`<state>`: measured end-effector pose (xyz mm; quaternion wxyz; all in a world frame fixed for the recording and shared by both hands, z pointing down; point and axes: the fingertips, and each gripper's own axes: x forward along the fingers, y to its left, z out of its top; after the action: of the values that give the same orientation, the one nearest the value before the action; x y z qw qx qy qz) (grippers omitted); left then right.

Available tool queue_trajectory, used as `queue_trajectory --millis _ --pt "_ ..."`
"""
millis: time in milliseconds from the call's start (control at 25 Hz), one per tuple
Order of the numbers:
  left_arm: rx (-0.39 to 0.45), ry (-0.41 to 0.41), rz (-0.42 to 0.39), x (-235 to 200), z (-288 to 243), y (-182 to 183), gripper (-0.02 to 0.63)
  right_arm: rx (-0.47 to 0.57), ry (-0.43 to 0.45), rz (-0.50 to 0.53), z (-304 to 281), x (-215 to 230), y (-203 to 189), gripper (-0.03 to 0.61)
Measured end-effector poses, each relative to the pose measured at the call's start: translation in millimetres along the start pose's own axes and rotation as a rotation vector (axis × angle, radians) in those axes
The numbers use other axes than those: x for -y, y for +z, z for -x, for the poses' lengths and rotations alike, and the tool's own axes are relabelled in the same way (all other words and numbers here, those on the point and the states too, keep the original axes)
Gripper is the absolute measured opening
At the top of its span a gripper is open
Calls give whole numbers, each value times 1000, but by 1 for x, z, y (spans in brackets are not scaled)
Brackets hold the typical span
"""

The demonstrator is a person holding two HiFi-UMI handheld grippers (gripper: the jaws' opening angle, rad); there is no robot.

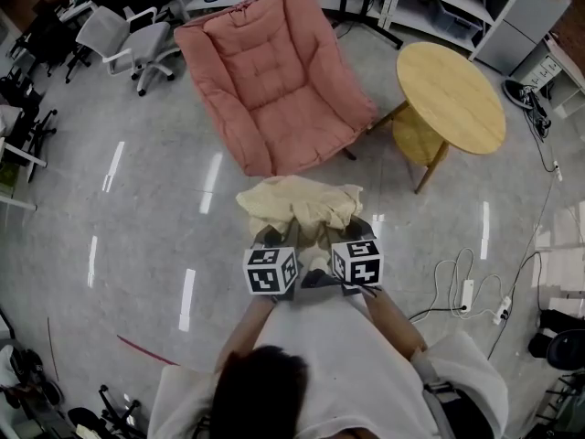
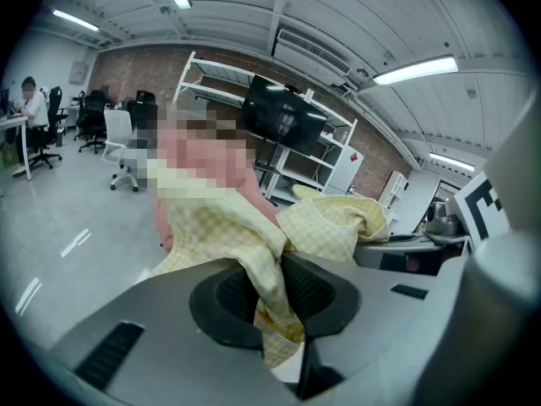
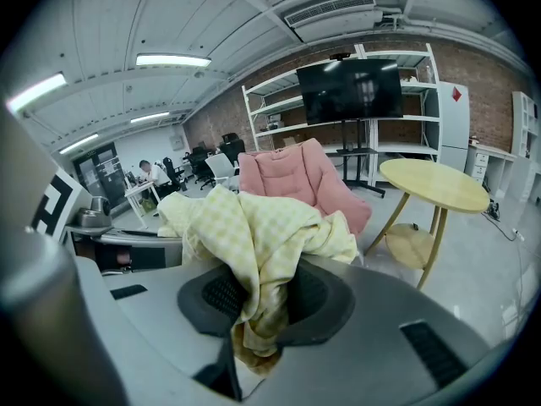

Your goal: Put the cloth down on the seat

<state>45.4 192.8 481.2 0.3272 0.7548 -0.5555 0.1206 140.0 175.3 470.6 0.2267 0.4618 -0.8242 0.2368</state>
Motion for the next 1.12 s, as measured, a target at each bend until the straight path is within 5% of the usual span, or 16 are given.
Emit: queue_trajectory --millis 1120 --pt "-4 25 -7 35 -53 16 80 15 35 -1 -8 62 16 103"
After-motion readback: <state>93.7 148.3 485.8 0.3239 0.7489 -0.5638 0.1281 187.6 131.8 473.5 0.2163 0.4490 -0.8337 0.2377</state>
